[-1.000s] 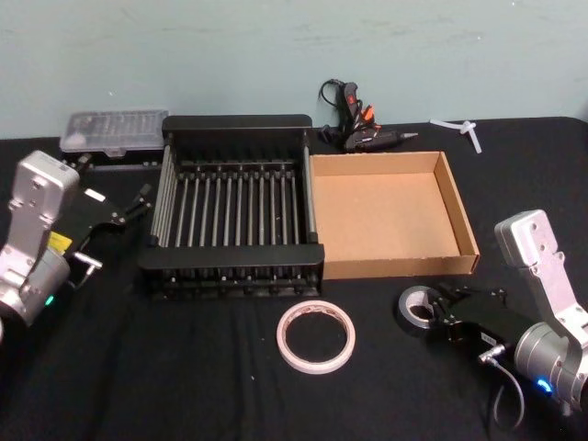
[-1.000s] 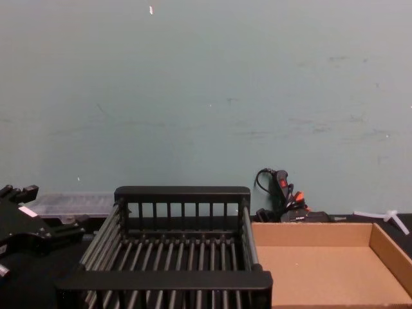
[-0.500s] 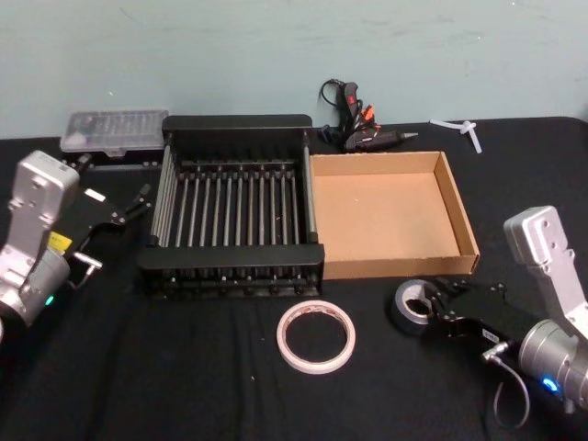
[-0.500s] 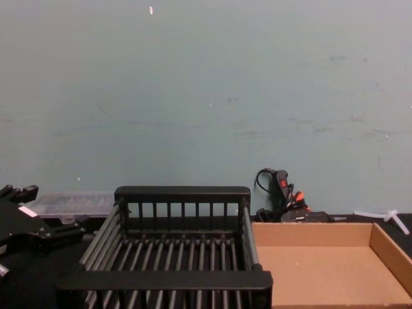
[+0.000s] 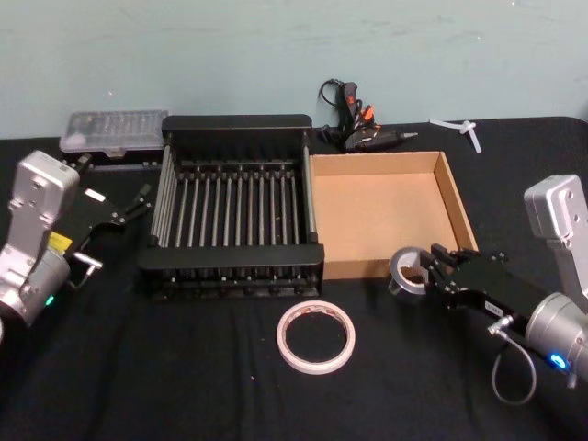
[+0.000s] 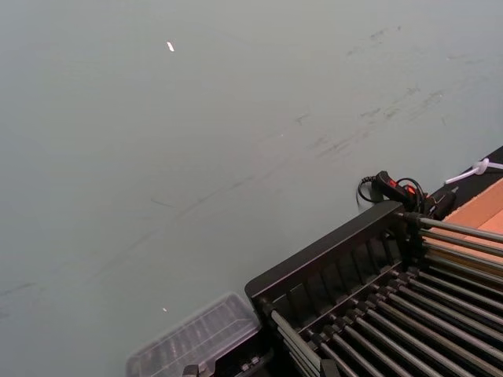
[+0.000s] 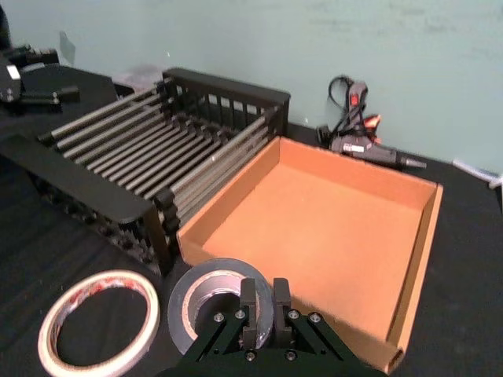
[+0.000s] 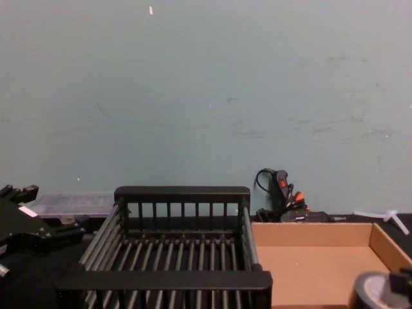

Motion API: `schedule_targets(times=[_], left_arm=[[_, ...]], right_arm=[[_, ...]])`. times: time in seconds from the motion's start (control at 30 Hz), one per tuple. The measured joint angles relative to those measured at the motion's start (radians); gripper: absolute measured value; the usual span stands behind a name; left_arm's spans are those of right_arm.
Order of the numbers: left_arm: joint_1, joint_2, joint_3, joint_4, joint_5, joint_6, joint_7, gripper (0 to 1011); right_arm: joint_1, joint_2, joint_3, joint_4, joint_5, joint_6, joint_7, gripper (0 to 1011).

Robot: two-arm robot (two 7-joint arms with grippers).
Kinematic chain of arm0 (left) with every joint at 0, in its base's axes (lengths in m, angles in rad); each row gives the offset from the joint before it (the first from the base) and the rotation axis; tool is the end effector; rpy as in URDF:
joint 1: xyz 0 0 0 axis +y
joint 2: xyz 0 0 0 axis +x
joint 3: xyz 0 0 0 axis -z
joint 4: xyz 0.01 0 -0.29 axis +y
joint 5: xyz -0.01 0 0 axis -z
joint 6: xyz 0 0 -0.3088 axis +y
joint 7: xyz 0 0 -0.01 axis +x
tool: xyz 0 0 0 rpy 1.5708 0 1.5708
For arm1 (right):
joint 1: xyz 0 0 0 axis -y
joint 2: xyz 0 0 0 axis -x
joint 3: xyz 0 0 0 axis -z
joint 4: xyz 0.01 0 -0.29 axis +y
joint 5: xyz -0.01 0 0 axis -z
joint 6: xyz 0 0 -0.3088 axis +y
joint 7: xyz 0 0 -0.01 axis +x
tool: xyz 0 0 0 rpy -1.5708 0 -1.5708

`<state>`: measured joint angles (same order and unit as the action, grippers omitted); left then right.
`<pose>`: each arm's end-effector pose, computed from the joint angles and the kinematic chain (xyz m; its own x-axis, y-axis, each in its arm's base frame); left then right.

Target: Pick up the white tape and place it into the black box , Pick up the silver tape and place it into the brown box.

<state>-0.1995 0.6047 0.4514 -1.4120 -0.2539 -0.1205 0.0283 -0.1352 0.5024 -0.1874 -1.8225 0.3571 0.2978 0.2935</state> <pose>0.3581 0.0827 -0.3023 0.2923 0.8803 0.3737 -0.9553 0.2873 0.0703 0.2825 -0.0540 -0.2653 0.5328 -0.8461 0.0141 0.8076 0.5034 -0.3073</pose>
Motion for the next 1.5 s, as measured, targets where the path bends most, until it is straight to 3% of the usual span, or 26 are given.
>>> schedule_targets(times=[0.3, 0.6, 0.77, 1.17, 1.5], left_arm=[[0.000, 0.000, 0.000, 0.000, 0.000, 0.000, 0.000, 1001], [0.000, 0.000, 0.000, 0.000, 0.000, 0.000, 0.000, 1001], [0.000, 0.000, 0.000, 0.000, 0.000, 0.000, 0.000, 1001], [0.000, 0.000, 0.000, 0.000, 0.000, 0.000, 0.000, 1001], [0.000, 0.000, 0.000, 0.000, 0.000, 0.000, 0.000, 1001]], right_arm=[[0.081, -0.023, -0.030, 0.032, -0.013, -0.022, 0.000, 133], [0.202, -0.067, -0.066, 0.127, -0.051, -0.043, -0.006, 133], [0.274, -0.096, -0.081, 0.198, -0.076, -0.053, -0.013, 133], [0.476, -0.198, -0.114, 0.453, -0.147, -0.050, -0.028, 133], [0.560, -0.258, -0.126, 0.614, -0.184, -0.029, -0.039, 132]])
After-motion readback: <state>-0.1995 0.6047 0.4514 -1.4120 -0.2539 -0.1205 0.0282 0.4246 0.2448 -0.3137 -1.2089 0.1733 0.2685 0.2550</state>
